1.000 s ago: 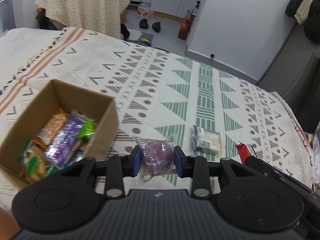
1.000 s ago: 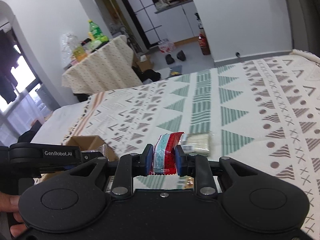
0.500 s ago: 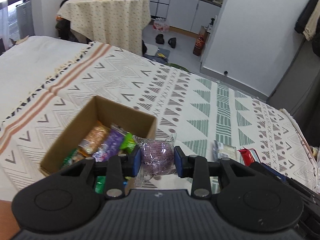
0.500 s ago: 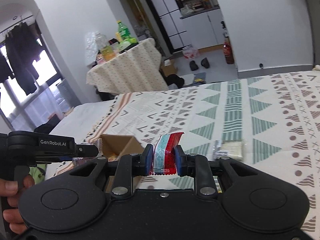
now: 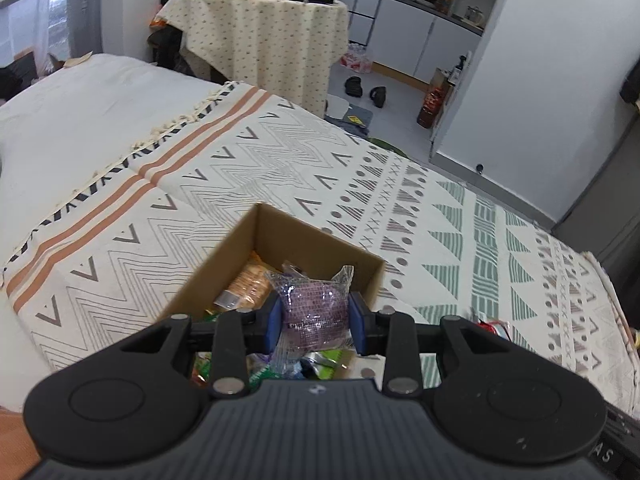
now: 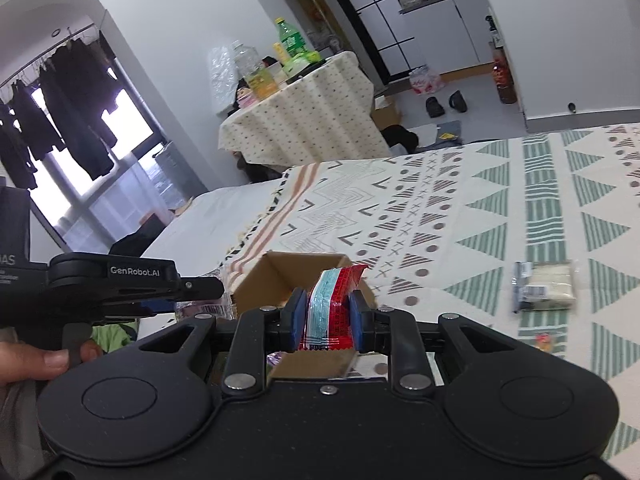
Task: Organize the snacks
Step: 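Carry purple pastry and red packet with both tools over the box, then open both tools to drop purple pastry and red packet into box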
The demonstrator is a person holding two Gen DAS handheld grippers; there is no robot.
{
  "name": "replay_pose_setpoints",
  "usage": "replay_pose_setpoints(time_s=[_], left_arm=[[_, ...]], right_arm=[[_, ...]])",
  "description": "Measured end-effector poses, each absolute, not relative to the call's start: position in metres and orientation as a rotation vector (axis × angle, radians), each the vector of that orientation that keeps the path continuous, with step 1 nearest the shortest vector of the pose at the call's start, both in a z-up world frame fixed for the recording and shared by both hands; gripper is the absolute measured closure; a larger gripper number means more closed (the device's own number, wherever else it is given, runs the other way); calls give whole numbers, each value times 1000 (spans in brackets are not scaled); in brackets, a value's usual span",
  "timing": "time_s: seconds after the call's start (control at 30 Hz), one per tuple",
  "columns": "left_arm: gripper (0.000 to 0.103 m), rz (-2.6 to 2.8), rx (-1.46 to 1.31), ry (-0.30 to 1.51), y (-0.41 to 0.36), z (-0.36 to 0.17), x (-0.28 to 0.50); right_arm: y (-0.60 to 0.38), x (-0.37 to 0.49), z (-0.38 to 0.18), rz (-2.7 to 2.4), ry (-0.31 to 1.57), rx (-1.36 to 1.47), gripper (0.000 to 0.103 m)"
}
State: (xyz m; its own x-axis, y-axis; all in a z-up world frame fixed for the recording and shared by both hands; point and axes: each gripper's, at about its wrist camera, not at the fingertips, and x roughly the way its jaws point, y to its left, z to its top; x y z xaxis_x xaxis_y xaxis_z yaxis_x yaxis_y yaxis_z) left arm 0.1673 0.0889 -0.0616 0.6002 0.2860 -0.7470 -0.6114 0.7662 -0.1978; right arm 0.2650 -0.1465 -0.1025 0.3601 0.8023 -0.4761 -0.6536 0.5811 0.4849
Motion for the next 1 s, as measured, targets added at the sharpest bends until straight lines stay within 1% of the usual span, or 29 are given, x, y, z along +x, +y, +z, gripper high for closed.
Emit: replay_pose_setpoints(time_s=[0.53,0.83,0.87,0.9,1.0], left_arm=[[69,518,-599,741,149,-76,153],[69,488,-689,726,172,-82,151],[69,483,-698,727,174,-82,150],[69,477,-705,727,176,-82,150],[69,460,-715,729,177,-82,150]], right_arm=[[-90,263,-100,971,806,192,80],[-51,264,-88,969,820,148,80],[-48,263,-88,969,820,141,79],[-44,263,-87,969,820,135,75],[-40,265,-85,951,825,122,70]])
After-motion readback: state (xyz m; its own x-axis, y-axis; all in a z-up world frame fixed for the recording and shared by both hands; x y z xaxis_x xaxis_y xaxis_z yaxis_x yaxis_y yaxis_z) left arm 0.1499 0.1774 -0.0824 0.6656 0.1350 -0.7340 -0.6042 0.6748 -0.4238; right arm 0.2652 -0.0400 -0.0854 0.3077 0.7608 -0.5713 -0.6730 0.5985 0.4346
